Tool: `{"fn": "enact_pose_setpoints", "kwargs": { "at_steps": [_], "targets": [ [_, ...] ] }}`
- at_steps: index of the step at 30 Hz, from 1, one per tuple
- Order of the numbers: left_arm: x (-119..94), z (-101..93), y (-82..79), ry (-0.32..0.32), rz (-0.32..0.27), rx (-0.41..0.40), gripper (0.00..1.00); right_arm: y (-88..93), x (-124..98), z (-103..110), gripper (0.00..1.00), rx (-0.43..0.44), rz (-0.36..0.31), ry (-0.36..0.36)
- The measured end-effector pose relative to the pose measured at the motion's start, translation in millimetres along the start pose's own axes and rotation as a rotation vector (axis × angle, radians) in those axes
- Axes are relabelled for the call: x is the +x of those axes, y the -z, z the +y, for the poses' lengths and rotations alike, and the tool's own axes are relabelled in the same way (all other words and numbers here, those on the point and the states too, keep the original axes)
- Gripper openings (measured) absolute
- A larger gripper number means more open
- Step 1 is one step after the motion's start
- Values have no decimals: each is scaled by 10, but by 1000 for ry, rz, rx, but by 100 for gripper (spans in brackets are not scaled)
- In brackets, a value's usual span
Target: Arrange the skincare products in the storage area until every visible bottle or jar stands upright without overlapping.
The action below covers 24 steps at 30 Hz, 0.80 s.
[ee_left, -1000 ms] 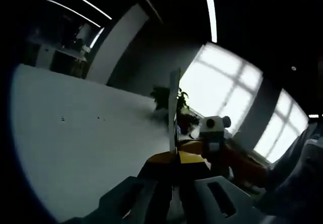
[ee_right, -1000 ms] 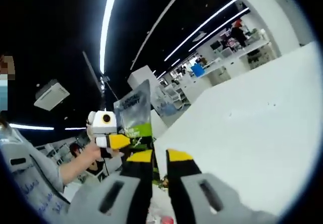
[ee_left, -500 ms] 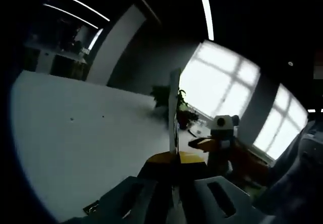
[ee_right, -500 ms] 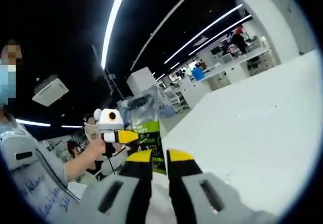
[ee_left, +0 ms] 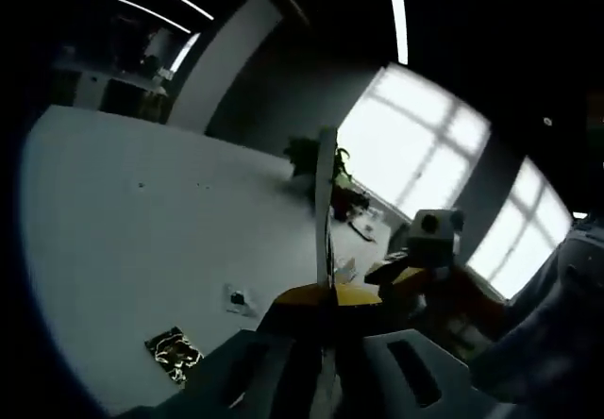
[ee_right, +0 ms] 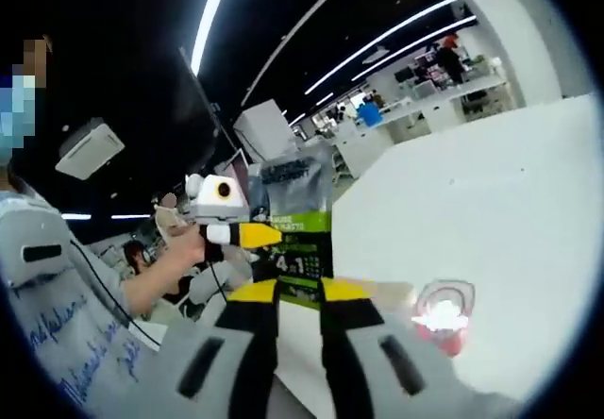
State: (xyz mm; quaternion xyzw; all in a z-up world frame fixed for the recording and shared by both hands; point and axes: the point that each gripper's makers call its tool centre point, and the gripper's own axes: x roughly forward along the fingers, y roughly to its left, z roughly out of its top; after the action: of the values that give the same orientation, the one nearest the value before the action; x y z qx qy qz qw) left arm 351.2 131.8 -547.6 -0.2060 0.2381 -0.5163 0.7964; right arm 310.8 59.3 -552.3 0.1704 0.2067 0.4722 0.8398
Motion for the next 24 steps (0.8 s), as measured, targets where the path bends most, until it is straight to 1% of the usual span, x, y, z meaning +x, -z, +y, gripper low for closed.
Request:
{"fn": "enact_pose_setpoints", "kwargs": {
  "at_steps": [1, 4, 5, 8, 10, 13, 15, 17, 20, 22, 24],
  "targets": [
    [-9, 2, 26, 2, 3, -9, 0, 39, 10, 36, 16, 7, 7, -7],
    [-45, 21, 121, 1, 10, -30, 0, 176, 63, 87, 16, 20, 34, 5],
    [-56, 21, 164, 5, 14, -43, 0, 254, 85, 97, 17, 26, 53, 11],
    [-69, 12, 272, 16, 29, -65, 0, 436, 127, 88, 19, 38, 88, 25],
    [-79, 19, 342, 15, 39, -74, 0, 565, 136, 71, 20, 60, 111, 47],
    [-104, 13, 438, 24, 54, -101, 0, 700, 135, 55, 22, 77, 131, 78],
    [-117, -7, 504, 42, 61, -128, 0, 796, 141, 26, 24, 82, 153, 97],
    [-126, -14, 566, 53, 65, -144, 0, 872, 164, 14, 25, 88, 166, 105],
    [-137, -65, 645, 86, 75, -172, 0, 943, 191, 18, 26, 113, 169, 104],
    [-142, -76, 662, 105, 71, -187, 0, 959, 211, 47, 26, 147, 149, 94],
    [-142, -105, 674, 128, 67, -214, 0, 955, 231, 99, 25, 191, 127, 64]
  ]
}}
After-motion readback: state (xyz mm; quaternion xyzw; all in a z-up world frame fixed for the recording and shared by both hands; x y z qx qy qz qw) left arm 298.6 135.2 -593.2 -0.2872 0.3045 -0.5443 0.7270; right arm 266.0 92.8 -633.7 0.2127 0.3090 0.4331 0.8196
